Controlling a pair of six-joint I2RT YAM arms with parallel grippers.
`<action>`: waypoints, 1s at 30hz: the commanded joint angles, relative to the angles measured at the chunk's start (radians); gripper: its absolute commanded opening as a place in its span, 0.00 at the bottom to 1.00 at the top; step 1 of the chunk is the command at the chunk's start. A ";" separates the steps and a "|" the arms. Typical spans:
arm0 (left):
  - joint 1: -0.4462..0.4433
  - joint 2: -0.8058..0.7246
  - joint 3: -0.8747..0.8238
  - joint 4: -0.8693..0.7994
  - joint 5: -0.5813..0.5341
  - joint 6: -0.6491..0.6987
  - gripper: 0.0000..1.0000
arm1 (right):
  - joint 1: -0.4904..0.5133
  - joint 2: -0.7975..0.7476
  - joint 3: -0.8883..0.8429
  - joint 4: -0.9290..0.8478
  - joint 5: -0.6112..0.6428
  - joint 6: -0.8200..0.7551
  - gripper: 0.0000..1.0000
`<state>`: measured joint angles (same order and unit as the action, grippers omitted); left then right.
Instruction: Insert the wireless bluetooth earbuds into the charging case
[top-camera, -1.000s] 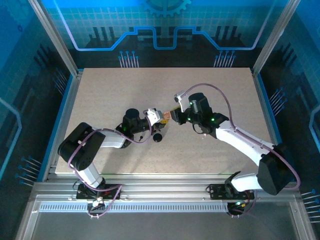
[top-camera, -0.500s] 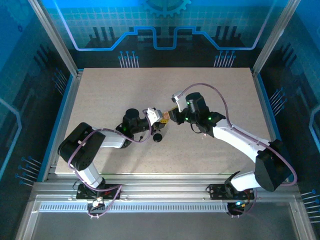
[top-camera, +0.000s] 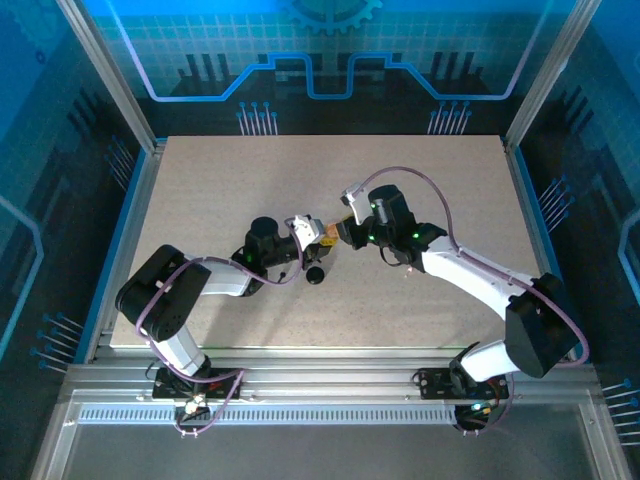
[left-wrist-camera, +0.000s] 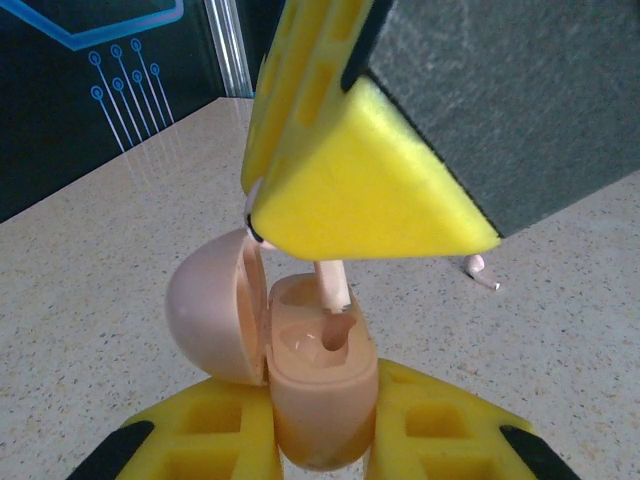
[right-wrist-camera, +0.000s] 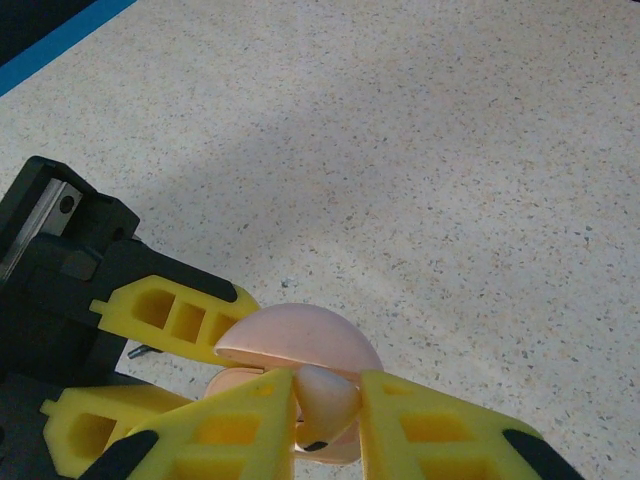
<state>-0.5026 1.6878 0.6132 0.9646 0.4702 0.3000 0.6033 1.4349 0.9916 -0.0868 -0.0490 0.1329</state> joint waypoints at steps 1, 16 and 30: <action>-0.007 -0.019 0.011 0.058 0.008 -0.024 0.12 | 0.019 0.015 0.033 0.012 0.024 -0.022 0.22; -0.008 -0.022 0.017 0.065 0.003 -0.032 0.12 | 0.033 0.006 0.029 0.016 0.009 -0.042 0.22; -0.008 -0.023 0.007 0.054 -0.003 -0.025 0.12 | 0.035 -0.074 0.041 0.000 0.023 -0.044 0.22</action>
<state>-0.5026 1.6878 0.6136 0.9863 0.4667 0.2787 0.6151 1.4017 0.9970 -0.0921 -0.0257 0.1032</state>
